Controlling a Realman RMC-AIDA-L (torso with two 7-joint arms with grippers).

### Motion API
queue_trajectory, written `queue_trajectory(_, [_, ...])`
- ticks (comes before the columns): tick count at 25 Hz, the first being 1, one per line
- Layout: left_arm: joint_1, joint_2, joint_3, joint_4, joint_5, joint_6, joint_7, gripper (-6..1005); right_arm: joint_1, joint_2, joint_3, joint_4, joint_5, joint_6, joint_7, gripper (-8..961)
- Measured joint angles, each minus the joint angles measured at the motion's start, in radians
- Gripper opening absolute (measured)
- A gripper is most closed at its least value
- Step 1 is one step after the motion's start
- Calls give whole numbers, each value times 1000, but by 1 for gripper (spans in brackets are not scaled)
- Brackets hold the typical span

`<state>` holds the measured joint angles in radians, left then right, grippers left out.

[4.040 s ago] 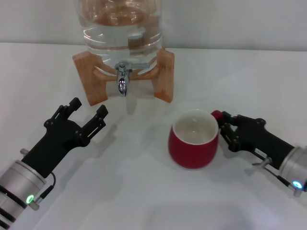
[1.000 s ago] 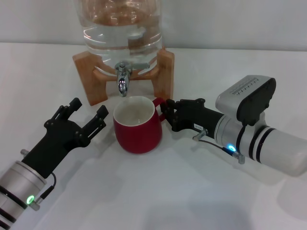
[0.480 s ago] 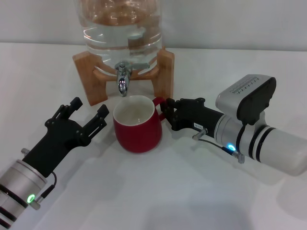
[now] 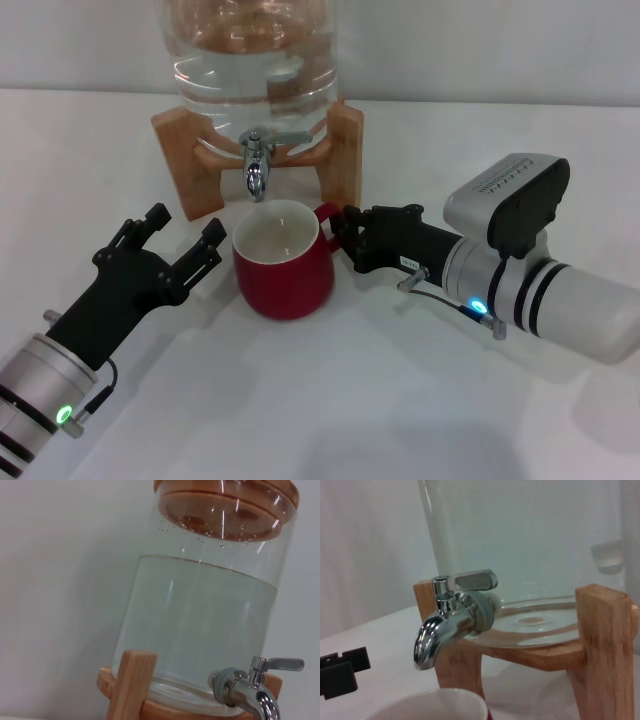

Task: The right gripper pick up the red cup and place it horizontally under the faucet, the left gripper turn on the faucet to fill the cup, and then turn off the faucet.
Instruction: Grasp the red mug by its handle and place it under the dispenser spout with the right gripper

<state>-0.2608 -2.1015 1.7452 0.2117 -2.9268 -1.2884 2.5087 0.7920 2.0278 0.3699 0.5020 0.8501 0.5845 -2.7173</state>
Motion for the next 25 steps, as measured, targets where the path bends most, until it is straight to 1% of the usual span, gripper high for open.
queue_trajectory(4, [0,0,1,-1,0,0,0,861,1,0,4,2,7,-13,0,151])
queue_trajectory(10, [0,0,1,-2,0,0,2,861,1,0,6,9,8,-17,1,288])
queue_trajectory(15, [0,0,-1,-3,0,1,1,861,1,0,6,16,5,-14,1,501])
queue_trajectory(20, [0,0,-2,-3,0,1,1,861,4,0,8,25,9,-14,1,572])
queue_trajectory(25, [0,0,0,-1,-1,1,1,861,-2,0,41,20,8,-17,-7,592])
